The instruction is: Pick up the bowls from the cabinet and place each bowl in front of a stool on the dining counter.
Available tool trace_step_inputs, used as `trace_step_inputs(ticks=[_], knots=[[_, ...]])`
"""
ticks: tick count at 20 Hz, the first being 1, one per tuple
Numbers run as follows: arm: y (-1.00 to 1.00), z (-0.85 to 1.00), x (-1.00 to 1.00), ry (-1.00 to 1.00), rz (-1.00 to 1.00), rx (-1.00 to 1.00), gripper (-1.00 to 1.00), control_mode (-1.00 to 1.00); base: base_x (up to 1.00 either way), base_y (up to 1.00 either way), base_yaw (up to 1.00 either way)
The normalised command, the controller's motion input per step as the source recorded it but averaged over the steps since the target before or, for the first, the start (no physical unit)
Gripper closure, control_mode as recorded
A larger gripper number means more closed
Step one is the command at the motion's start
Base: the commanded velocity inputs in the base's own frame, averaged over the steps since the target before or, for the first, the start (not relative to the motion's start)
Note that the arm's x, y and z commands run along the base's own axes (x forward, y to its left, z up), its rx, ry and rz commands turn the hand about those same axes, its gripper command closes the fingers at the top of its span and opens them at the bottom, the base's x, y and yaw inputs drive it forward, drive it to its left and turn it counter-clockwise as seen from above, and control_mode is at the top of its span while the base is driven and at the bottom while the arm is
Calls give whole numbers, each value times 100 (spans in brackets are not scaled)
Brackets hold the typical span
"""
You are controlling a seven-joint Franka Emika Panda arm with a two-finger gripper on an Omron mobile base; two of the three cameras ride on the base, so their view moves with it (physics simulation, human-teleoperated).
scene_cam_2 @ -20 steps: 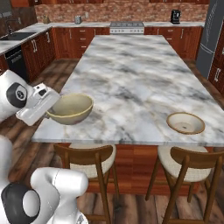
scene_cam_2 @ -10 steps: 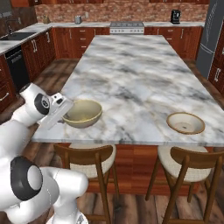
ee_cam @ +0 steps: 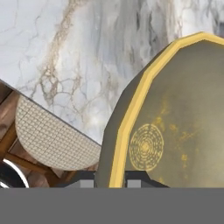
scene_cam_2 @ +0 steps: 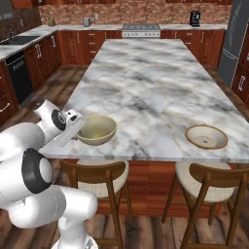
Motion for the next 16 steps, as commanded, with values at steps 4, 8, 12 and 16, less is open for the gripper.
trace_step_inputs(ticks=[4,8,12,16], knots=[[0,-38,38,0,0,0,100,-100,0,0,0],[0,-35,33,3,0,0,100,-100,0,0,0],[0,-41,18,4,0,0,100,-100,0,0,0],[1,-29,13,0,0,8,100,-100,0,0,0]])
